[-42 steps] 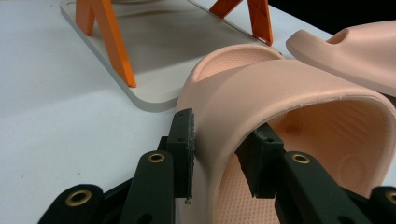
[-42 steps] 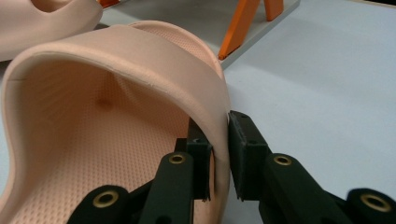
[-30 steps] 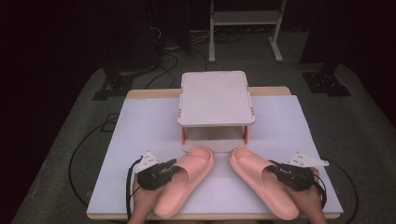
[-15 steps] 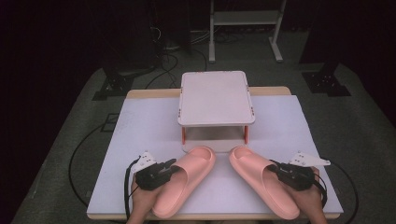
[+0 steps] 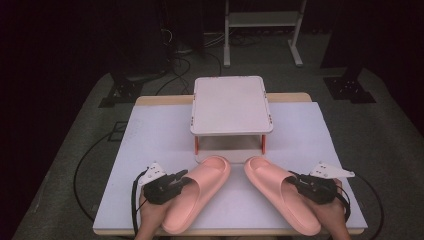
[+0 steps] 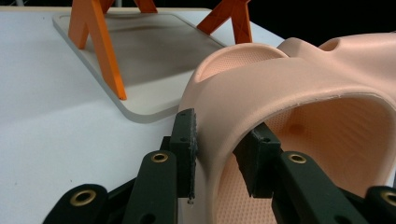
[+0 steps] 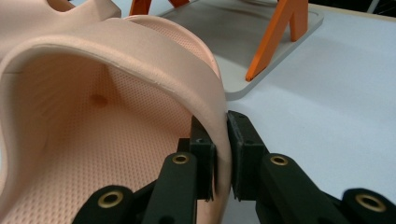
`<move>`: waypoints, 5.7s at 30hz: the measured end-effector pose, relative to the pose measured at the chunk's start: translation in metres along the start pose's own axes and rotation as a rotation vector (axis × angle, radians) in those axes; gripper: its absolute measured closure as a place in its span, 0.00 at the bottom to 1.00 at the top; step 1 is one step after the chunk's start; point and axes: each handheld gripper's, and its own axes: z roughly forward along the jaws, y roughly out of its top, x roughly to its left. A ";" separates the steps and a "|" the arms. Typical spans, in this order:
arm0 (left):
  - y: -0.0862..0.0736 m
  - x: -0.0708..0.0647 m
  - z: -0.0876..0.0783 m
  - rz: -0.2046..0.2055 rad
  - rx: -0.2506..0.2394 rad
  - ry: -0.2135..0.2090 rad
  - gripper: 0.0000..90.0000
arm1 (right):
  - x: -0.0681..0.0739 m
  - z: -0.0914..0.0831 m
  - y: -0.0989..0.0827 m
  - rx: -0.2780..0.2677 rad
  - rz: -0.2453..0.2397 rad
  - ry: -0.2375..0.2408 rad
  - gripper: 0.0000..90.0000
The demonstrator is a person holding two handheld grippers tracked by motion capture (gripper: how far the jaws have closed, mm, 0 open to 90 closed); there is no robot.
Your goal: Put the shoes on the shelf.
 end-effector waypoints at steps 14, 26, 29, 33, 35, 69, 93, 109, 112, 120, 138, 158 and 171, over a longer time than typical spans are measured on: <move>0.009 -0.004 -0.007 0.005 -0.010 -0.041 0.79 | 0.008 -0.004 0.010 -0.015 -0.014 0.020 0.90; 0.027 -0.011 -0.012 0.015 -0.021 -0.075 0.79 | 0.020 -0.012 0.029 -0.047 -0.032 0.038 0.90; 0.035 -0.015 -0.015 0.032 -0.026 -0.081 0.79 | 0.024 -0.017 0.035 -0.060 -0.047 0.037 0.90; 0.045 -0.018 -0.019 0.047 -0.038 -0.085 0.80 | 0.028 -0.023 0.044 -0.075 -0.063 0.035 0.90; 0.049 -0.019 -0.021 0.049 -0.043 -0.087 0.80 | 0.029 -0.027 0.047 -0.080 -0.064 0.036 0.90; 0.120 -0.023 -0.034 0.120 -0.077 -0.081 0.81 | 0.029 -0.052 0.105 -0.150 -0.093 0.016 0.90; 0.154 0.008 -0.014 0.091 -0.065 -0.078 0.81 | 0.009 -0.032 0.142 -0.146 -0.069 0.004 0.90; 0.167 0.025 -0.004 0.072 -0.083 -0.050 0.81 | -0.003 -0.012 0.160 -0.160 -0.060 -0.012 0.90; 0.168 0.028 -0.002 0.070 -0.087 -0.045 0.81 | -0.004 -0.010 0.162 -0.162 -0.058 -0.020 0.90; 0.172 0.034 0.005 0.056 -0.112 -0.045 0.81 | -0.007 -0.003 0.165 -0.186 -0.047 -0.038 0.90; 0.183 0.046 0.024 0.040 -0.119 0.004 0.81 | -0.023 0.019 0.175 -0.187 0.006 -0.059 0.90; 0.199 0.059 0.045 0.005 -0.099 0.048 0.81 | -0.036 0.040 0.192 -0.158 0.056 -0.103 0.90; 0.204 0.062 0.059 -0.030 -0.081 0.061 0.80 | -0.043 0.044 0.197 -0.142 0.074 -0.136 0.89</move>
